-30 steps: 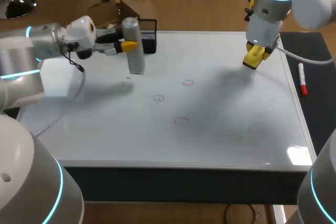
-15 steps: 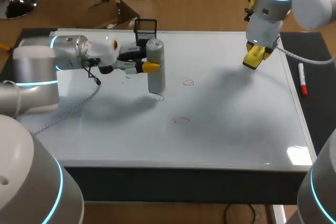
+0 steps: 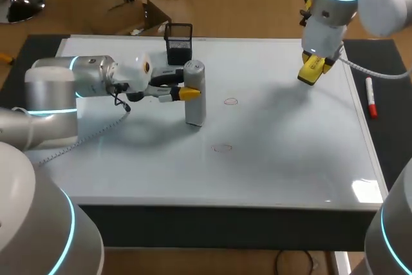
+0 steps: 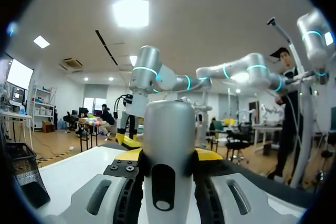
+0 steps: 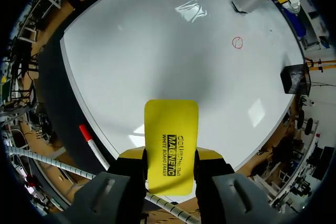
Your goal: Pick up the inspection probe, press it on each red-marked spot on the whiteboard one by one, put down the probe, pick up the eraser, and wipe off all the red marks.
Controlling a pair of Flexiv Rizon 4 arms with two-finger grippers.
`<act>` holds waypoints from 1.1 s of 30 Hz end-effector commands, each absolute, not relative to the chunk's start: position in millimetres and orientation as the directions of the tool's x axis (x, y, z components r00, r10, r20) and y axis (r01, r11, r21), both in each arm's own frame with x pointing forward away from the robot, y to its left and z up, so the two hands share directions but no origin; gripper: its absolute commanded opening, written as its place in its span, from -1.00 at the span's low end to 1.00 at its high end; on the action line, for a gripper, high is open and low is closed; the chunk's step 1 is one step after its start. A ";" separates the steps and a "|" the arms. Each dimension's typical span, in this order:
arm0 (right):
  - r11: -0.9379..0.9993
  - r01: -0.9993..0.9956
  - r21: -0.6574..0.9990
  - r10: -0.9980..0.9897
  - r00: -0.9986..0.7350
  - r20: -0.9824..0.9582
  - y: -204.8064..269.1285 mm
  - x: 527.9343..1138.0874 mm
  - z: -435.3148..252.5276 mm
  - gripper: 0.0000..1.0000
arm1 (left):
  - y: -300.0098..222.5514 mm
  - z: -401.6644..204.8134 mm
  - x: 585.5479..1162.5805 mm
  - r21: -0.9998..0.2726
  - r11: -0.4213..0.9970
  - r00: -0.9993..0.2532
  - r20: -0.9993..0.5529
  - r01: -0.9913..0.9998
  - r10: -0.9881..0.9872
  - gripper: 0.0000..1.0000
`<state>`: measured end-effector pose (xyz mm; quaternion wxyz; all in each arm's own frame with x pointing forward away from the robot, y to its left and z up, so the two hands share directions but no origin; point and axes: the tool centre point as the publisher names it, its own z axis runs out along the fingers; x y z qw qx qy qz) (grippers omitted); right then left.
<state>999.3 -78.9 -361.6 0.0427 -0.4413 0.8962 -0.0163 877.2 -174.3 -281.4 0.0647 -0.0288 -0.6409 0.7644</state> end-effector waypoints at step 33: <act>0.609 -0.791 -0.068 -0.794 -0.606 -0.060 -79.7 999.5 -360.9 -1.00 | -166.5 -265.3 887.2 -0.982 -0.189 -0.994 0.002 -0.023 0.112 -1.00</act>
